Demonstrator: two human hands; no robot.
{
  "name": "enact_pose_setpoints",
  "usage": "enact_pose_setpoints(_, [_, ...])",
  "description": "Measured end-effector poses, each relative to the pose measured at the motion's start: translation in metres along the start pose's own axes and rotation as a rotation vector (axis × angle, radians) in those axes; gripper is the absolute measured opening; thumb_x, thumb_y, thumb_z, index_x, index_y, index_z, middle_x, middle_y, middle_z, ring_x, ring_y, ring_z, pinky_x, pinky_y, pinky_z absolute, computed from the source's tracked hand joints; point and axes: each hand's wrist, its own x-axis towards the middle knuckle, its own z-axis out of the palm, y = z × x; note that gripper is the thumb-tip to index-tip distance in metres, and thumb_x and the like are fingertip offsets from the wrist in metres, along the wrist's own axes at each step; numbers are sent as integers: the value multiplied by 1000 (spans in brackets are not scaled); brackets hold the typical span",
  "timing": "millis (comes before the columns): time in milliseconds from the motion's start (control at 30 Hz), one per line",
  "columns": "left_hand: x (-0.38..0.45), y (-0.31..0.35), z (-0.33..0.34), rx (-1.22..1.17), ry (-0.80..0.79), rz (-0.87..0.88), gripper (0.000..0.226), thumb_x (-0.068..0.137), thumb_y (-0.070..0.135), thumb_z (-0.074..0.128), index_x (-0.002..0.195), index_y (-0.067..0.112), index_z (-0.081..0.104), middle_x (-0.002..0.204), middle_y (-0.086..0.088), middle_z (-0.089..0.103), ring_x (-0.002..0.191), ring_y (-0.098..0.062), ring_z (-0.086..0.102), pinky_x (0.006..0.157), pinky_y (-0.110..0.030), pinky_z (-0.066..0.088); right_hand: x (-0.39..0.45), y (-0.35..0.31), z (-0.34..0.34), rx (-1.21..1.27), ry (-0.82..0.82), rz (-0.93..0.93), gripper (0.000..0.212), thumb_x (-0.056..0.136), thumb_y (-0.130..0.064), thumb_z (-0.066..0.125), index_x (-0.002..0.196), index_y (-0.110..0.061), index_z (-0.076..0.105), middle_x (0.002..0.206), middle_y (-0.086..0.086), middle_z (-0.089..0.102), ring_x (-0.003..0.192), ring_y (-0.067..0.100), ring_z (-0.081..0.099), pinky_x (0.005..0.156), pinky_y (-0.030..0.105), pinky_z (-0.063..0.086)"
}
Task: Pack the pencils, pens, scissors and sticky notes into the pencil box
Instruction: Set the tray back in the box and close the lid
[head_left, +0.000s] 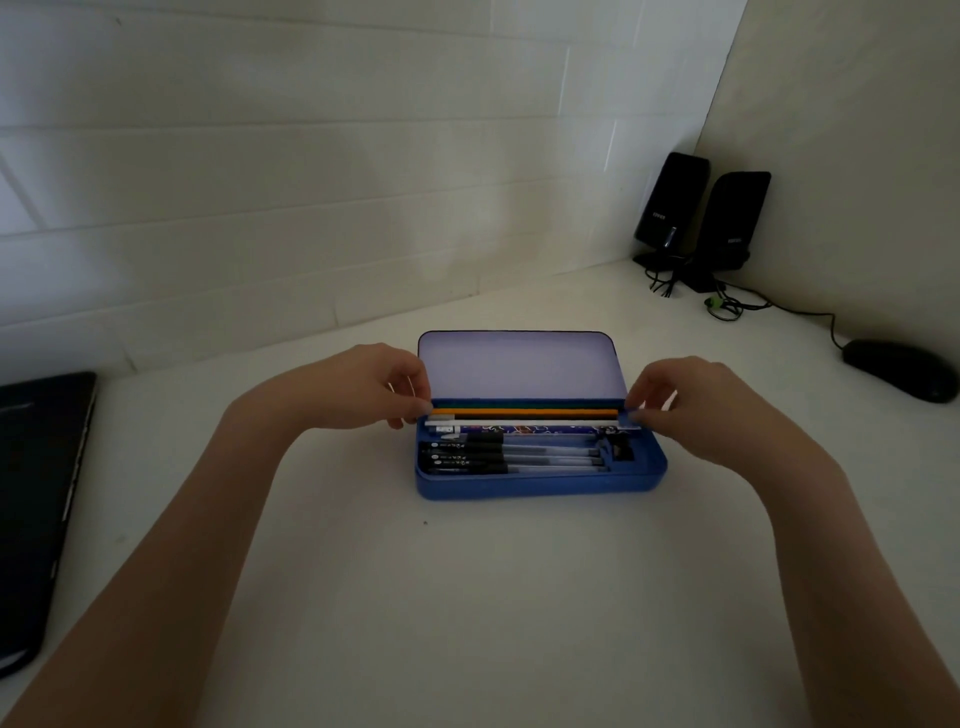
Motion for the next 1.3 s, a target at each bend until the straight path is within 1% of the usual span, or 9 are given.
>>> enact_pose_setpoints(100, [0, 0, 0, 10, -2, -4, 9, 86, 20, 62, 86, 12, 64, 81, -2, 69, 71, -14, 66, 77, -29, 51, 2, 2, 2, -16, -58, 18, 10, 76, -26, 73, 84, -22, 67, 86, -1, 63, 78, 17, 58, 79, 39, 53])
enact_pose_setpoints(233, [-1, 1, 0, 19, -5, -4, 8, 86, 21, 62, 85, 13, 64, 80, -1, 69, 71, -13, 66, 77, -29, 51, 3, 3, 5, -1, -39, 6, 12, 74, -26, 75, 69, -27, 64, 81, -3, 63, 74, 16, 57, 75, 39, 53])
enact_pose_setpoints(400, [-1, 2, 0, 32, -13, 1, 7, 86, 22, 62, 82, 16, 63, 76, 4, 67, 71, -12, 66, 81, -34, 51, 4, 1, 6, 44, -60, -28, 11, 73, -25, 77, 71, -23, 66, 81, 3, 62, 67, 15, 52, 64, 32, 46])
enact_pose_setpoints(533, [-1, 1, 0, 41, -13, 6, 7, 86, 22, 62, 79, 18, 61, 75, 5, 67, 71, -13, 66, 81, -35, 52, 4, 0, 7, 49, -49, -44, 15, 72, -27, 77, 66, -25, 63, 82, 4, 64, 68, 17, 53, 68, 38, 50])
enact_pose_setpoints(633, [-1, 1, 0, 33, -19, 11, 8, 86, 22, 62, 77, 20, 61, 75, 5, 67, 71, -13, 66, 80, -34, 51, 3, -1, 4, 78, -37, -42, 17, 71, -30, 78, 64, -26, 63, 76, 0, 62, 68, 14, 53, 66, 34, 47])
enact_pose_setpoints(800, [-1, 0, 0, 33, -18, 17, 7, 85, 22, 62, 79, 19, 61, 75, 5, 66, 70, -12, 66, 79, -33, 51, 2, -10, 8, 43, -122, -73, 11, 73, -29, 77, 69, -22, 68, 68, -4, 59, 64, 11, 51, 62, 27, 44])
enact_pose_setpoints(967, [0, 0, 1, 32, -13, 17, 7, 85, 21, 62, 81, 16, 62, 73, 6, 66, 67, -11, 65, 79, -33, 51, -1, -18, 11, 114, -170, -138, 4, 81, -22, 70, 79, -18, 71, 63, -6, 57, 56, 7, 48, 54, 17, 37])
enact_pose_setpoints(1200, [2, -2, 1, 7, -18, 10, 6, 86, 20, 62, 82, 14, 63, 75, 3, 67, 67, -11, 65, 79, -33, 51, -1, -18, 11, 149, -198, -172, 5, 84, -21, 67, 81, -21, 70, 65, -6, 60, 56, 7, 50, 55, 16, 39])
enact_pose_setpoints(1300, [2, -2, 0, -11, -19, 10, 7, 87, 17, 60, 81, 14, 62, 75, 2, 67, 67, -13, 65, 71, -27, 50, 1, -10, 7, 168, -133, -133, 6, 84, -20, 66, 80, -21, 71, 73, -5, 65, 67, 10, 57, 60, 19, 43])
